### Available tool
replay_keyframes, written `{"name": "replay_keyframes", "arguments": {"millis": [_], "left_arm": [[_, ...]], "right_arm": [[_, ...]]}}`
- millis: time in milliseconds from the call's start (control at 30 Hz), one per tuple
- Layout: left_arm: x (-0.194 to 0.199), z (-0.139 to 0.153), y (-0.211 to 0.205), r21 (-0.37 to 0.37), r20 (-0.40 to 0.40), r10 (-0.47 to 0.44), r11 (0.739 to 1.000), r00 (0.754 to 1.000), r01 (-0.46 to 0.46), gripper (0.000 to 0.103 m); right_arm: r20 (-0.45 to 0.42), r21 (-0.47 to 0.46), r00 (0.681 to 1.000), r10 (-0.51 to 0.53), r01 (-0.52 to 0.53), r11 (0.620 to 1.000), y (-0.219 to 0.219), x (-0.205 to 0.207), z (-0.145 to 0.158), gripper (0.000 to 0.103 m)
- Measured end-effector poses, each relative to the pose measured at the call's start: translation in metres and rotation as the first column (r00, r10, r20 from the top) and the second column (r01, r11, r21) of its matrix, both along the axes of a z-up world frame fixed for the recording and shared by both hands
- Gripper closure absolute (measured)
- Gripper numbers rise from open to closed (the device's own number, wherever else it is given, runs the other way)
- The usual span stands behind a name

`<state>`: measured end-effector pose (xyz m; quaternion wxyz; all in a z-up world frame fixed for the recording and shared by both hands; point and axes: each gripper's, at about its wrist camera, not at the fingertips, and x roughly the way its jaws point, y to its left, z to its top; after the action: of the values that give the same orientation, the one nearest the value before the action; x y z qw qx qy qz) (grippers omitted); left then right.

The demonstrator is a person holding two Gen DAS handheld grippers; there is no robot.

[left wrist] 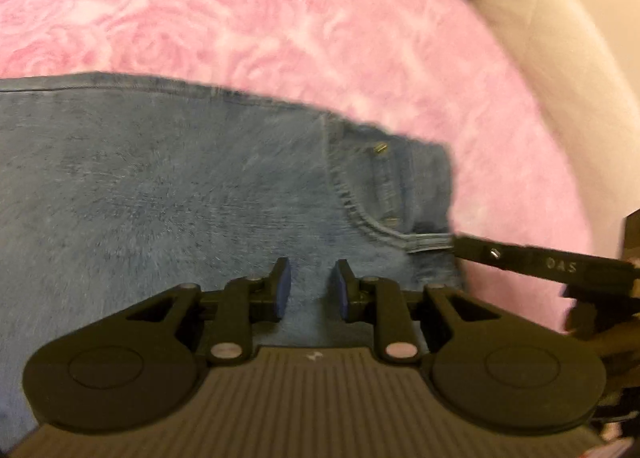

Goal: Fold clothes

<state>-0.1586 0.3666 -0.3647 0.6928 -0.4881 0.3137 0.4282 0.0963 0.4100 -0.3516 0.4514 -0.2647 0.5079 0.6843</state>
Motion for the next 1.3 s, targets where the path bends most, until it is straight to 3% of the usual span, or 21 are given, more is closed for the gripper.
{"name": "replay_keyframes", "arguments": {"millis": [133,233,333,400,533,667,933,1133,1300], "left_arm": [[-0.016,0.014,0.000,0.008,-0.005,0.037,0.999,0.999,-0.037,0.088],[-0.040,0.030,-0.020,-0.007,-0.009,0.073,0.997,0.997,-0.073,0.087],[-0.066,0.039,-0.051,-0.040,-0.028,0.115,0.992,0.993,-0.116,0.087],[-0.082,0.043,-0.072,-0.061,-0.049,0.147,0.987,0.988,-0.150,0.087],[-0.108,0.044,-0.107,-0.097,-0.090,0.211,0.971,0.973,-0.220,0.087],[-0.120,0.043,-0.128,-0.105,-0.098,0.264,0.956,0.960,-0.273,0.087],[-0.105,0.044,-0.146,-0.095,-0.064,0.259,0.960,0.964,-0.264,0.087],[-0.096,0.045,-0.153,-0.097,-0.049,0.244,0.964,0.968,-0.248,0.087],[-0.093,0.042,-0.148,-0.099,-0.053,0.240,0.965,0.969,-0.244,0.087]], "right_arm": [[-0.078,-0.006,0.997,-0.025,0.025,1.000,-0.005,0.013,0.011,0.098],[-0.156,0.010,0.985,0.078,-0.078,0.997,-0.024,0.017,0.025,0.095],[-0.179,-0.005,0.963,0.203,-0.207,0.978,-0.038,0.012,0.026,0.095],[-0.144,0.000,0.946,0.289,-0.292,0.956,-0.045,0.001,0.023,0.095],[-0.079,0.041,0.931,0.357,-0.354,0.934,-0.049,-0.013,0.013,0.095],[-0.088,0.081,0.923,0.374,-0.368,0.926,-0.055,-0.008,0.015,0.095],[-0.043,0.127,0.901,0.432,-0.424,0.897,-0.058,-0.009,0.022,0.095],[-0.063,0.129,0.944,0.325,-0.315,0.940,-0.060,0.002,0.025,0.095],[-0.088,0.118,0.947,0.311,-0.300,0.947,-0.059,0.007,0.026,0.095]]}}
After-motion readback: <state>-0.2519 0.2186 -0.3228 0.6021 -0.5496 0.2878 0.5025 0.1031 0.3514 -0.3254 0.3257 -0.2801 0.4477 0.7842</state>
